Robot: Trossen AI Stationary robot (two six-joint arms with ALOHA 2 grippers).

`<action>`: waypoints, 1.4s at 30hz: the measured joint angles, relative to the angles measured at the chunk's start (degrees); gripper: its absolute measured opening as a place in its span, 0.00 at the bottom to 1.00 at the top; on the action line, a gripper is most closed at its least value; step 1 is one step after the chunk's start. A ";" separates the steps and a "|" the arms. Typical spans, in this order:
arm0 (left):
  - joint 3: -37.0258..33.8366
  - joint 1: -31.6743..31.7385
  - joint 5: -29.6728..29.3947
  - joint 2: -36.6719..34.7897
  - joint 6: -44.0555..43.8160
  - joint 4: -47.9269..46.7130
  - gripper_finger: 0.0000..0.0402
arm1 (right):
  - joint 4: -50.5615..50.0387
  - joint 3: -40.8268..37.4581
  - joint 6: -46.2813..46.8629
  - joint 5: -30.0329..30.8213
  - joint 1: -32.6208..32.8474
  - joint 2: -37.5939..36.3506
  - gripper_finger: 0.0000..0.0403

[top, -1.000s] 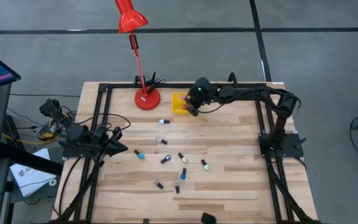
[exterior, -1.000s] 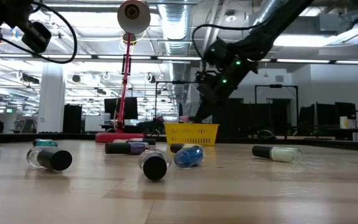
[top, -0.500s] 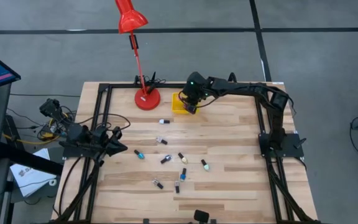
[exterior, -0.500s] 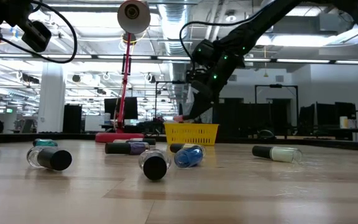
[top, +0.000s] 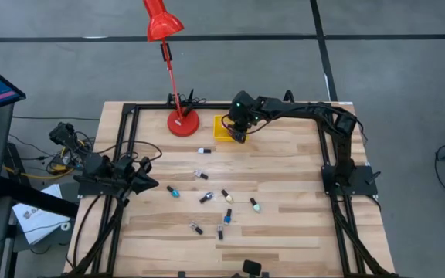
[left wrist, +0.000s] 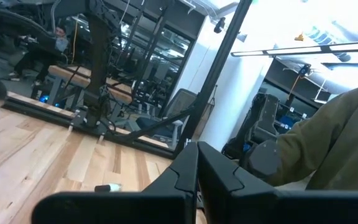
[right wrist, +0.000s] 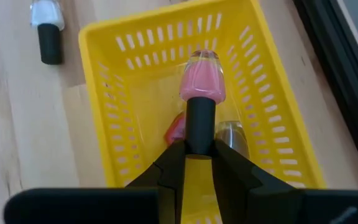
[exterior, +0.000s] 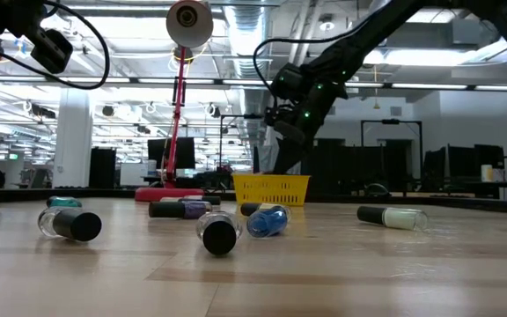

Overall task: Pick & Place Nail Polish
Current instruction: Put the pink nail polish bottle into the yellow bin, then put the top white nail polish bottle into the yellow bin

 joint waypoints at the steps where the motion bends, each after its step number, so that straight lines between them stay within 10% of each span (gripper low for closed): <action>1: 0.00 0.02 0.00 0.00 -0.01 0.04 0.00 | -0.03 0.00 0.00 -0.03 -0.05 -0.03 0.13; 28: 0.00 0.01 0.00 0.00 -0.01 0.97 0.00 | -3.13 0.57 -0.62 -0.07 0.40 4.08 0.27; 42: 0.00 0.02 0.00 0.00 0.00 1.09 0.00 | -13.46 19.55 -4.08 -2.73 2.15 3.41 0.50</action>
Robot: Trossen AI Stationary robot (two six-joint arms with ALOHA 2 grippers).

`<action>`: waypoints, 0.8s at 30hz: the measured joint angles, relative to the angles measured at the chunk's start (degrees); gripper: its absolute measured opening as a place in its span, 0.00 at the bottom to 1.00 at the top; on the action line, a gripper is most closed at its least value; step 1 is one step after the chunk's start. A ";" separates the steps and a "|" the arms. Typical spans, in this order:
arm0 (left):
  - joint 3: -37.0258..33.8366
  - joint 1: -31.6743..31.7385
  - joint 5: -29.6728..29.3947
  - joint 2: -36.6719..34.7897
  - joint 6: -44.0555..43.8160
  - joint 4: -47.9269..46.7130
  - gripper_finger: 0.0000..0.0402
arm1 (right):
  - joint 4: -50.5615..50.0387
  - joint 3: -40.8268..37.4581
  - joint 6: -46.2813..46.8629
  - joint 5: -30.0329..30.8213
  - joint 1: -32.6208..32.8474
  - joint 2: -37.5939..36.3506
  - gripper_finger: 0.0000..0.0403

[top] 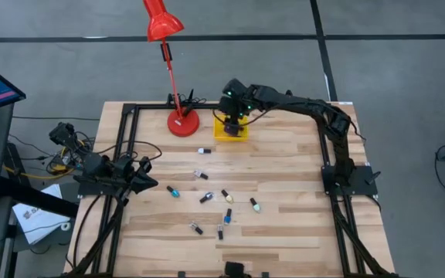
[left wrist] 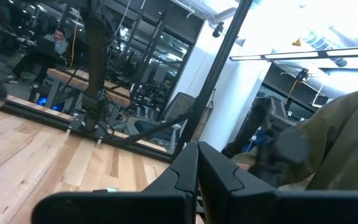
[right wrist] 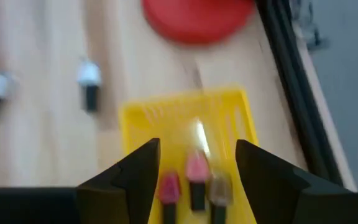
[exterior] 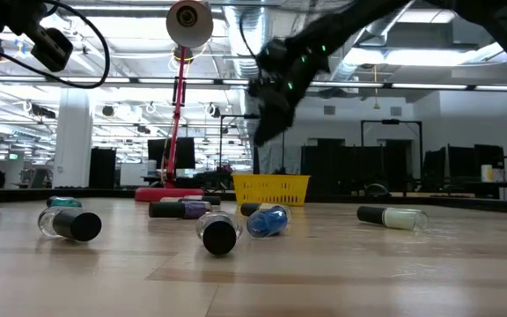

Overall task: Pick & Place Nail Polish
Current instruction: Put the top white nail polish bottle into the yellow bin

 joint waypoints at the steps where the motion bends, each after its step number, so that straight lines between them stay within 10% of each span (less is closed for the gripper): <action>1: 0.00 -0.02 0.00 0.00 -0.01 0.00 0.00 | -0.10 1.42 -0.70 -0.16 0.77 -0.02 0.50; 24: 0.00 -0.02 0.00 0.00 -0.02 0.37 0.00 | 4.51 4.28 -3.39 -0.06 13.48 9.40 0.50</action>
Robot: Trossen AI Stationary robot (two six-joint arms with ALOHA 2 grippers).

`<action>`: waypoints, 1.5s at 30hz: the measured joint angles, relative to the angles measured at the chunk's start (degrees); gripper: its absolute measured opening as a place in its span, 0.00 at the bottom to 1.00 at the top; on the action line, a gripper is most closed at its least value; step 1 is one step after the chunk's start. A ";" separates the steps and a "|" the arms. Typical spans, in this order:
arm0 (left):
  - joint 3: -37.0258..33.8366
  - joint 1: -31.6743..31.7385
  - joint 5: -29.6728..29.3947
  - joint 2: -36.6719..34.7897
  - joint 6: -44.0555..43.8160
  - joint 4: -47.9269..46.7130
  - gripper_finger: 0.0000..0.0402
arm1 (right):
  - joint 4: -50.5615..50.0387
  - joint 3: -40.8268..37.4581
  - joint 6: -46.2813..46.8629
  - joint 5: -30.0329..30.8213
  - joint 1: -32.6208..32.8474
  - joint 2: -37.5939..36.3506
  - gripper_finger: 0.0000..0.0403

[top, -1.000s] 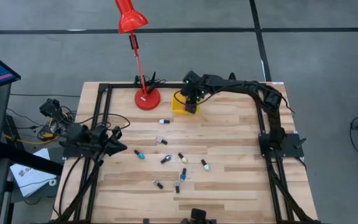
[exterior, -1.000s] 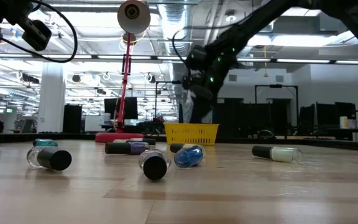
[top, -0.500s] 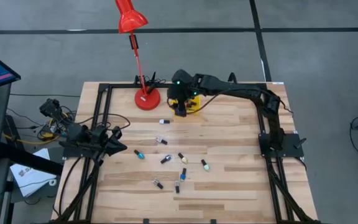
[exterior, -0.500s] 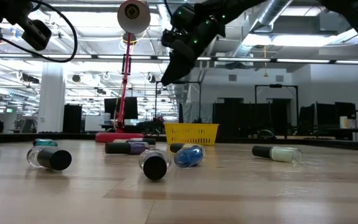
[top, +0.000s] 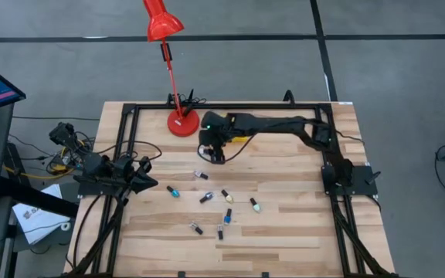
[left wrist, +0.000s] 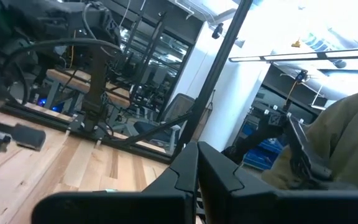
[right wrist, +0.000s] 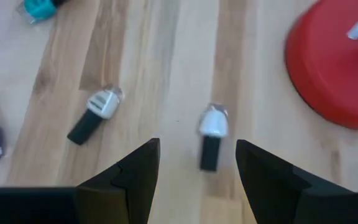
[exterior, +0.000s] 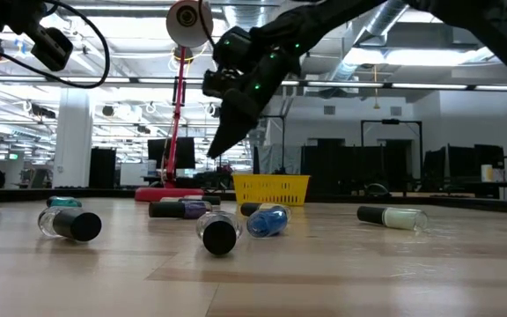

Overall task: Pick & Place Nail Polish
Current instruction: Put the top white nail polish bottle into the yellow bin

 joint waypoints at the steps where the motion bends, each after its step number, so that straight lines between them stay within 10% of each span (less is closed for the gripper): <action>1: 0.00 0.02 0.00 0.00 0.02 0.00 0.00 | -0.06 0.02 0.02 -0.01 0.21 0.36 0.50; 45: 0.00 0.00 0.00 0.00 0.02 0.01 0.00 | 2.55 0.02 3.03 3.09 -0.23 8.79 0.32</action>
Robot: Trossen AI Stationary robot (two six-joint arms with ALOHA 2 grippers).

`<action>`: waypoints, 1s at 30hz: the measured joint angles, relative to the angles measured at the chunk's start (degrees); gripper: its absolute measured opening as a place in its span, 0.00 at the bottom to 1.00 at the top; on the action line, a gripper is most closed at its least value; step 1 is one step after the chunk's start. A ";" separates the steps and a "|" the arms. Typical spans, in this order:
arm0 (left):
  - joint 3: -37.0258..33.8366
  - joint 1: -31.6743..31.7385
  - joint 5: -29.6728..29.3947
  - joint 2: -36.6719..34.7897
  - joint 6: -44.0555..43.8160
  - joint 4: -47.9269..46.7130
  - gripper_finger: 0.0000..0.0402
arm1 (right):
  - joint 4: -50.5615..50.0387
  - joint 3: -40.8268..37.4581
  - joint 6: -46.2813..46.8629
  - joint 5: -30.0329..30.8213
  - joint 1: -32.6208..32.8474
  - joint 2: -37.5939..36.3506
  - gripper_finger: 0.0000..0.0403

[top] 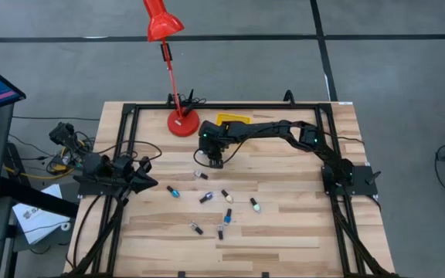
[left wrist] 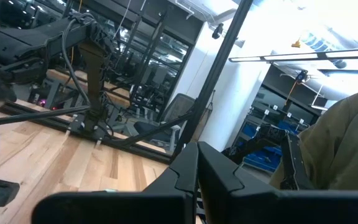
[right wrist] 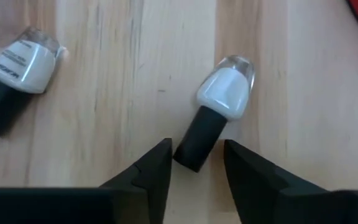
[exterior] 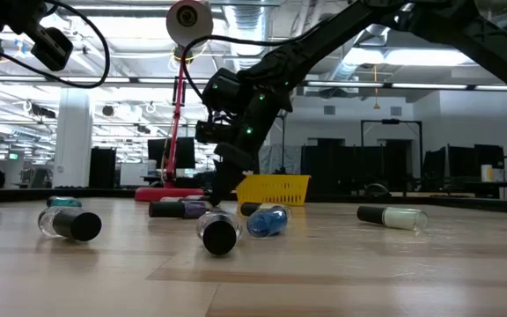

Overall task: Pick & Place Nail Polish
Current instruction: Put the top white nail polish bottle into the yellow bin

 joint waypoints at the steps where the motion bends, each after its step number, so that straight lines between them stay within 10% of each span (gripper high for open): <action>1: 0.00 0.00 0.00 0.00 0.00 0.00 0.00 | -0.10 0.00 0.00 -0.02 0.00 0.00 0.30; 11: 0.00 0.00 0.00 0.00 0.00 0.00 0.00 | -0.91 0.00 1.10 -0.03 0.39 -0.09 0.12; 30: 0.00 0.02 0.00 0.00 0.00 0.00 0.00 | -10.41 14.72 2.47 -5.02 -1.30 -0.57 0.13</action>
